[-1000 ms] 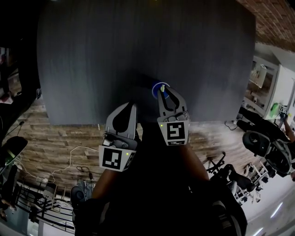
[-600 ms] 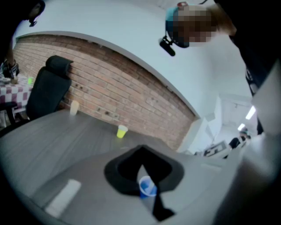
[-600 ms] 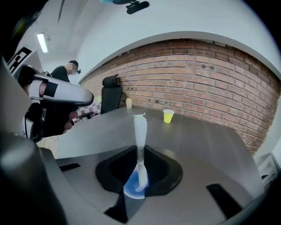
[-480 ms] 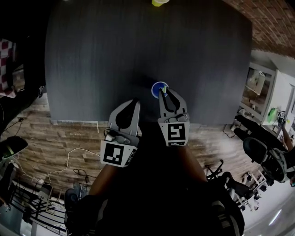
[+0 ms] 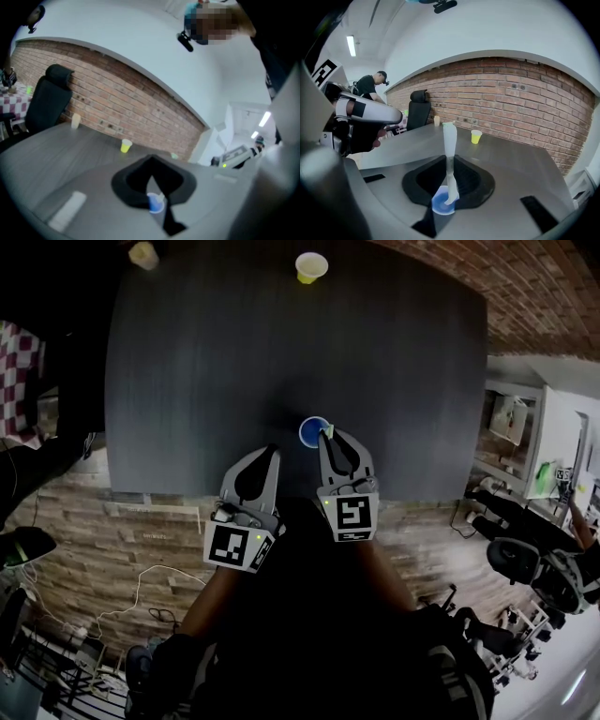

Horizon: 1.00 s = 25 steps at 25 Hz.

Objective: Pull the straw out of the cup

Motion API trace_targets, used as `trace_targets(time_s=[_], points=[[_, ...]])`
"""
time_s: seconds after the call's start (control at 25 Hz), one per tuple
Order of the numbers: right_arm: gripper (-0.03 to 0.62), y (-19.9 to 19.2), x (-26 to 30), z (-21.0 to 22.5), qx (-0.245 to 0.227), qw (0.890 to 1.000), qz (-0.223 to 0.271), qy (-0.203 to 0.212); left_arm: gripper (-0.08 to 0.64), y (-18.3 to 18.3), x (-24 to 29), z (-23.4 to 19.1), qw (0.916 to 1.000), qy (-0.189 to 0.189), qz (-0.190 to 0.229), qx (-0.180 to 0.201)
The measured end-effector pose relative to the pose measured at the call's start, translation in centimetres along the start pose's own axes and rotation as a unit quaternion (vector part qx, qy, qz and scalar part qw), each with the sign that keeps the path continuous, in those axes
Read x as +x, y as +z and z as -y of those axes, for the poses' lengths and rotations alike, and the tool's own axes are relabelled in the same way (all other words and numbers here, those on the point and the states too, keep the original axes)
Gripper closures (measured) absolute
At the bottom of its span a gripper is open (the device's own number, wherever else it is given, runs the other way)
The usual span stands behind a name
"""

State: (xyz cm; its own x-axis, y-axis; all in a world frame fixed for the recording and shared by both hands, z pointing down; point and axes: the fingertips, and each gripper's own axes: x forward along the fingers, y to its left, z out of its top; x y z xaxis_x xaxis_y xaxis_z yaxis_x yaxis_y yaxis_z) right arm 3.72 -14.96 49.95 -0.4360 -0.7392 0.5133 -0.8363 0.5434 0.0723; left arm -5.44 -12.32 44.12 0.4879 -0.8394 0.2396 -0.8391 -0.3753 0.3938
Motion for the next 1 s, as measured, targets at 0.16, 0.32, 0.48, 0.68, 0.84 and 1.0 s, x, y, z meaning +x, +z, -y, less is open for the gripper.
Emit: trace_targets(time_s=[0.16, 0.32, 0.48, 0.68, 0.84, 1.0], points=[[0.546, 0.8, -0.9, -0.2, -0.005, 1.000, 0.011, -0.003, 0.555, 0.7, -0.5, 0.2, 0.9999, -0.001, 0.007, 0.010], [0.548, 1.6, -2.0, 0.1, 0.006, 1.000, 0.022, -0.007, 0.555, 1.2, -0.9, 0.8, 0.9998, -0.005, 0.010, 0.019], [0.547, 2.5, -3.2, 0.5, 0.010, 0.999, 0.034, -0.014, 0.555, 2.1, -1.2, 1.6, 0.9994, -0.014, 0.016, 0.029], [0.548, 3.6, -4.7, 1.1, 0.015, 0.998, 0.052, -0.019, 0.555, 3.3, -1.1, 2.7, 0.9985, -0.022, 0.027, 0.043], [0.548, 4.7, -6.1, 1.4, 0.027, 0.997, 0.071, -0.019, 0.555, 4.4, -1.5, 3.6, 0.9975, -0.029, 0.041, 0.050], [0.548, 5.4, -7.5, 1.8, 0.053, 0.995, 0.086, -0.020, 0.555, 5.3, -1.8, 4.7, 0.9964, -0.036, 0.052, 0.057]])
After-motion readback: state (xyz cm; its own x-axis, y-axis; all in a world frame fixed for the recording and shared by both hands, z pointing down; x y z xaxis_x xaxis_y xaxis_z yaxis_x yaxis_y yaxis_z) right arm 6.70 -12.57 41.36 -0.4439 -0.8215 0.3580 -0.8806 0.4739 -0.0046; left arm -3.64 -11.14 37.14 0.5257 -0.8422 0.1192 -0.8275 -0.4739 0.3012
